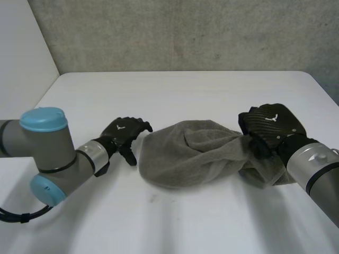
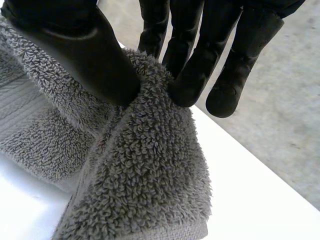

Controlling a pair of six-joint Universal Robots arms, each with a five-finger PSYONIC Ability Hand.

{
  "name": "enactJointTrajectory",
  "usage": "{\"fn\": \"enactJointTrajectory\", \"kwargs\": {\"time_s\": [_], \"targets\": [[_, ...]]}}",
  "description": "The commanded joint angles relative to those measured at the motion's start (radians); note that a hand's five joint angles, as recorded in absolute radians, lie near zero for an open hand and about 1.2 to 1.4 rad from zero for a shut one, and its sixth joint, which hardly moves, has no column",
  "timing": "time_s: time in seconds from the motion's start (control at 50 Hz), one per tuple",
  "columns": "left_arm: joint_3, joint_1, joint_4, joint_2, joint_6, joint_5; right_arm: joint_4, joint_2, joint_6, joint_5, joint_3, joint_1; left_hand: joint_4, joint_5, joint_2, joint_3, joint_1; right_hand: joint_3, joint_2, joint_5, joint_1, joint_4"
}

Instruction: Fold the towel.

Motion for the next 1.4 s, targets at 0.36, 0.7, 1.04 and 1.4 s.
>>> {"fn": "enactJointTrajectory", "kwargs": {"time_s": [0.36, 0.7, 1.04, 1.4], "targets": [[0.154, -0.107, -0.022, -0.131, 0.012, -0.004, -0.033, -0.015, -0.004, 0.022, 0.007, -0.104, 0.099, 0.098, 0.101, 0.098, 0.100, 0.061, 0.082, 0.074, 0.095, 0.045], [0.218, -0.186, -0.028, -0.180, 0.012, -0.004, -0.040, -0.011, -0.002, 0.009, 0.017, -0.102, 0.322, 0.321, 0.324, 0.321, 0.323, 0.061, 0.082, 0.074, 0.095, 0.045], [0.270, -0.225, -0.106, -0.028, -0.022, -0.158, -0.057, -0.004, -0.004, 0.004, 0.005, -0.110, 0.994, 0.993, 0.996, 0.993, 0.995, 0.061, 0.082, 0.074, 0.095, 0.045], [0.046, -0.179, -0.152, 0.561, -0.019, -0.168, 0.078, -0.017, 0.076, 0.015, -0.257, -0.049, 0.994, 0.993, 0.996, 0.993, 0.995, 0.061, 0.082, 0.074, 0.095, 0.045]]}}
